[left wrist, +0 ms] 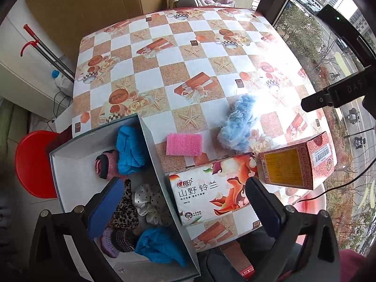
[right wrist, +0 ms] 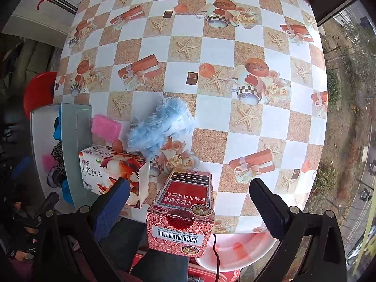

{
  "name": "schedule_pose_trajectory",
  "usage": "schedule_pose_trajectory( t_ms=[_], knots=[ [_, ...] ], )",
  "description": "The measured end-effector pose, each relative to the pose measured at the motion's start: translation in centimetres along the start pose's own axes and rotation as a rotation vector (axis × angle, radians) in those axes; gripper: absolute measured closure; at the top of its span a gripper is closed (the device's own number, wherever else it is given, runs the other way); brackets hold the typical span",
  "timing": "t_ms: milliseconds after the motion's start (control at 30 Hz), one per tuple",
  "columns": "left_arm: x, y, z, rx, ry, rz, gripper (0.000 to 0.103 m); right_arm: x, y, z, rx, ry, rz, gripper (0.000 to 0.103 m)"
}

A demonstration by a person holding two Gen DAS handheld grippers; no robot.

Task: Organize soft objects
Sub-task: 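Move both tools toward the fluffy light-blue item and small pink sponge, then grasp the fluffy light-blue item with the right tool while the left grasps the small pink sponge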

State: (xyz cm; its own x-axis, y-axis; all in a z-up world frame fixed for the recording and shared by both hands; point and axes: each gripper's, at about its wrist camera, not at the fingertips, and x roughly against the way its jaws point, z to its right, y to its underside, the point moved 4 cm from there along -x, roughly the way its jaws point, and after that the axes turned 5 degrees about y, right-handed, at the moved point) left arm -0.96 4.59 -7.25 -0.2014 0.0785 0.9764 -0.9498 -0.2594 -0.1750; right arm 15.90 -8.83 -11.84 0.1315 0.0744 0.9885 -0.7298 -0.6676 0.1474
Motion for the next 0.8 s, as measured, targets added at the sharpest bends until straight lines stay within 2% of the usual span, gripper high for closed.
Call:
schedule_pose_trajectory(
  t_ms=[133, 267, 467, 567, 700, 767, 800],
  knots=[
    [0.0, 1.1, 0.0, 0.007, -0.052, -0.021, 0.000, -2.8, -3.1, -2.9, 0.190, 0.079, -0.038, 0.001],
    [0.2, 2.8, -0.6, 0.066, -0.068, -0.042, 0.000, -6.3, -5.8, -6.7, 0.338, 0.134, -0.094, 0.001],
    [0.5, 5.0, -1.0, 0.143, -0.098, -0.071, 0.000, -10.7, -8.0, -13.9, 0.535, 0.155, -0.091, 0.001],
    [0.5, 5.8, -1.0, 0.167, -0.099, -0.085, 0.000, -12.7, -8.1, -16.1, 0.606, 0.178, -0.090, 0.001],
    [0.0, 6.0, -1.0, 0.183, -0.095, -0.101, 0.000, -14.6, -7.9, -17.7, 0.669, 0.164, -0.107, 0.001],
    [-0.3, 5.7, -1.0, 0.185, -0.087, -0.104, 0.000, -14.8, -8.2, -17.1, 0.654, 0.160, -0.117, 0.001],
    [-0.3, 5.5, -1.1, 0.185, -0.086, -0.101, 0.000, -14.7, -8.9, -16.1, 0.602, 0.167, -0.114, 0.001]
  ],
)
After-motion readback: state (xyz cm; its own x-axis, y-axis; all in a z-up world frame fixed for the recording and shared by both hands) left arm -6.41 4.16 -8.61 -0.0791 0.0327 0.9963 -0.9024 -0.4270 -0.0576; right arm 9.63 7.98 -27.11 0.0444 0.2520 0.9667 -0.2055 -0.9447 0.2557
